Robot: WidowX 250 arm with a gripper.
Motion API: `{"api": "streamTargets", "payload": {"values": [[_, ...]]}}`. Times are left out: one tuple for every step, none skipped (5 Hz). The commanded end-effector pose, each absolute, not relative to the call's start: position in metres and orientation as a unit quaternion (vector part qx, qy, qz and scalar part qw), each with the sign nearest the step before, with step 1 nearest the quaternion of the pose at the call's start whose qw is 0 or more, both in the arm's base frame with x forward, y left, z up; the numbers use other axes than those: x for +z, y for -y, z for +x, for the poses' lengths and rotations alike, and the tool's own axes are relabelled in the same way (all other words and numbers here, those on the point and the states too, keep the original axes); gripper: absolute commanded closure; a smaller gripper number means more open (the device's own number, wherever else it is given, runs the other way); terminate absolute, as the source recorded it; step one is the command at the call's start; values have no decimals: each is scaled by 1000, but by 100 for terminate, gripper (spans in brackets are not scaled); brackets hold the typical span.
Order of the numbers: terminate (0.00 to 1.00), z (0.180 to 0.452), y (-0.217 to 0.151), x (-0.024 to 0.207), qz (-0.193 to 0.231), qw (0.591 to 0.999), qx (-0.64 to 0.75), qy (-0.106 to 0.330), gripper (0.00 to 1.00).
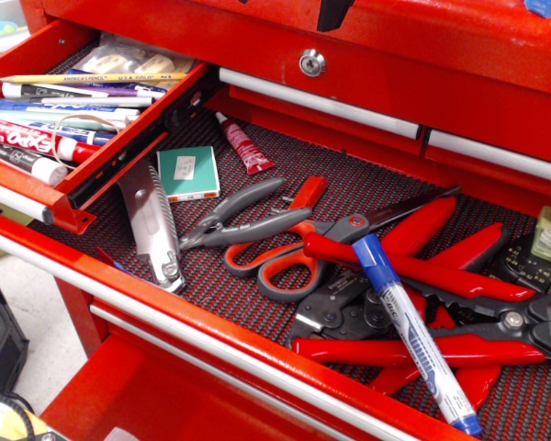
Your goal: Pick up blue pen and put into drawer
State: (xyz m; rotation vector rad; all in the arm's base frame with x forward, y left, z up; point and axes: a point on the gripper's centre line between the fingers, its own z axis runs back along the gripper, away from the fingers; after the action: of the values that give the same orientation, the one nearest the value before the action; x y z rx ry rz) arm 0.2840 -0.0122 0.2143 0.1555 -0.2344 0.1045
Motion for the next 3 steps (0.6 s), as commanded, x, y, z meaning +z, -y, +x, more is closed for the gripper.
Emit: {"api": "streamTargets", "payload": {"values": [[0,284,12,214,77,989,52,117,0],[0,266,56,213,76,983,138,96,0],[0,257,83,213,69,977,191,72,0]]}}
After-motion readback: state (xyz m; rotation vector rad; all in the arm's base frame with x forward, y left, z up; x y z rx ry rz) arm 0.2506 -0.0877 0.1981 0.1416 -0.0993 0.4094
